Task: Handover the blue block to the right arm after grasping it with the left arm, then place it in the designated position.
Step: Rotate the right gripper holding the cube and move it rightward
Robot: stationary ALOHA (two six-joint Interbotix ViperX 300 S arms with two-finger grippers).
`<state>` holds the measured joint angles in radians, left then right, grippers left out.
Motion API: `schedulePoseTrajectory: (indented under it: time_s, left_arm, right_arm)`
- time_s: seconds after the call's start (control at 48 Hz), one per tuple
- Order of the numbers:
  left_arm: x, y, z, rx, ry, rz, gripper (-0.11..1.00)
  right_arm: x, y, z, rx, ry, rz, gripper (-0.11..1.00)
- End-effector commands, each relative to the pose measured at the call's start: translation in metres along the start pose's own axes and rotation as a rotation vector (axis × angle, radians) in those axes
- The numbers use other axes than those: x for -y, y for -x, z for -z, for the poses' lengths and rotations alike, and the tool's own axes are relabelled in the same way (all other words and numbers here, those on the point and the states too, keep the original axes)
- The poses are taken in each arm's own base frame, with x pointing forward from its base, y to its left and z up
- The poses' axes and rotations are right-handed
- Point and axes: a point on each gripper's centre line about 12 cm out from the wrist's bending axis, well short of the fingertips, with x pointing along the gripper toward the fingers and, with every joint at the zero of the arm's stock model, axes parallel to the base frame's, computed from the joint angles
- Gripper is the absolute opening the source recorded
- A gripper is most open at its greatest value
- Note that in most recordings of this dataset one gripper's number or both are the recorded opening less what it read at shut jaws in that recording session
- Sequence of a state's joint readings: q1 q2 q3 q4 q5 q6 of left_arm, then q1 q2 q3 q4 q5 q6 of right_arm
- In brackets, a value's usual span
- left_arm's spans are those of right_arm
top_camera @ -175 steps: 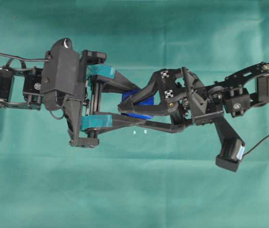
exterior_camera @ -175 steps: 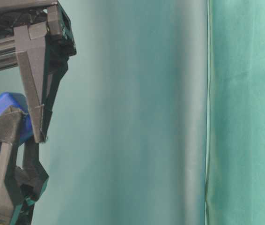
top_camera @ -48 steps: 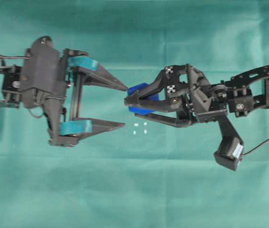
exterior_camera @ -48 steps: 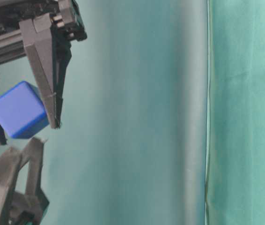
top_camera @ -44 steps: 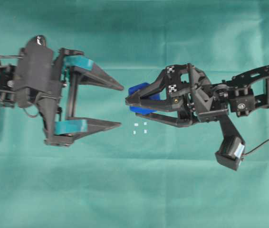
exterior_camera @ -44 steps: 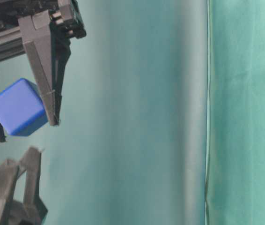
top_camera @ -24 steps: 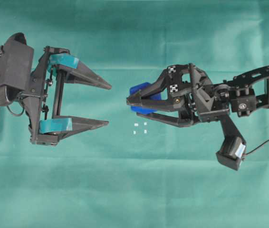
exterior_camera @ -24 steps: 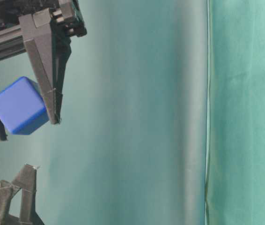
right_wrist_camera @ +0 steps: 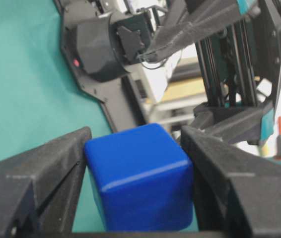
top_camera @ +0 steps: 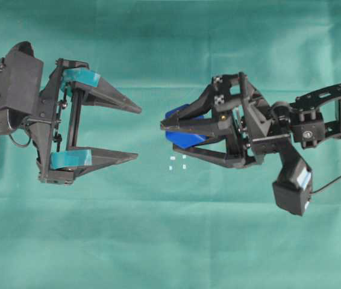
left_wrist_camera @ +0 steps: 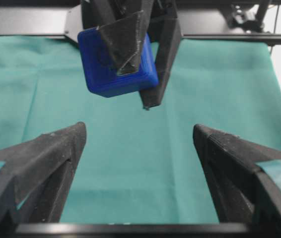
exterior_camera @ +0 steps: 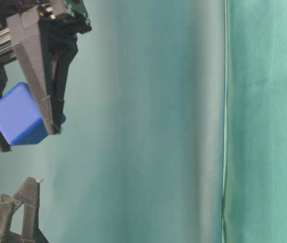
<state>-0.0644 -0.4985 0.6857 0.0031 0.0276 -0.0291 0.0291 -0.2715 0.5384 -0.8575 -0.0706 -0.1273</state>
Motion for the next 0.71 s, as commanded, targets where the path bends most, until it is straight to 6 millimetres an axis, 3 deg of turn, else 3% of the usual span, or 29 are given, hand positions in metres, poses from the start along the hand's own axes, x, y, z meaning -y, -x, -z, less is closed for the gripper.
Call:
schedulePoseTrajectory:
  time_s: [0.0, 0.458, 0.687]
  left_arm:
    - [0.0012, 0.0023, -0.0089, 0.031, -0.004, 0.004, 1.0]
    - [0.0012, 0.0031, -0.0082, 0.029, -0.008, 0.004, 1.0]
    - [0.0012, 0.0023, -0.0085, 0.028, -0.008, 0.004, 1.0]
  right_arm:
    - [0.0085, 0.006, -0.0096, 0.033, -0.103, 0.025, 0.62]
    - [0.0078, 0.0106, -0.0118, 0.011, -0.834, 0.022, 0.62]
    - [0.0096, 0.0134, -0.0078, -0.028, -0.937, 0.039, 0.62]
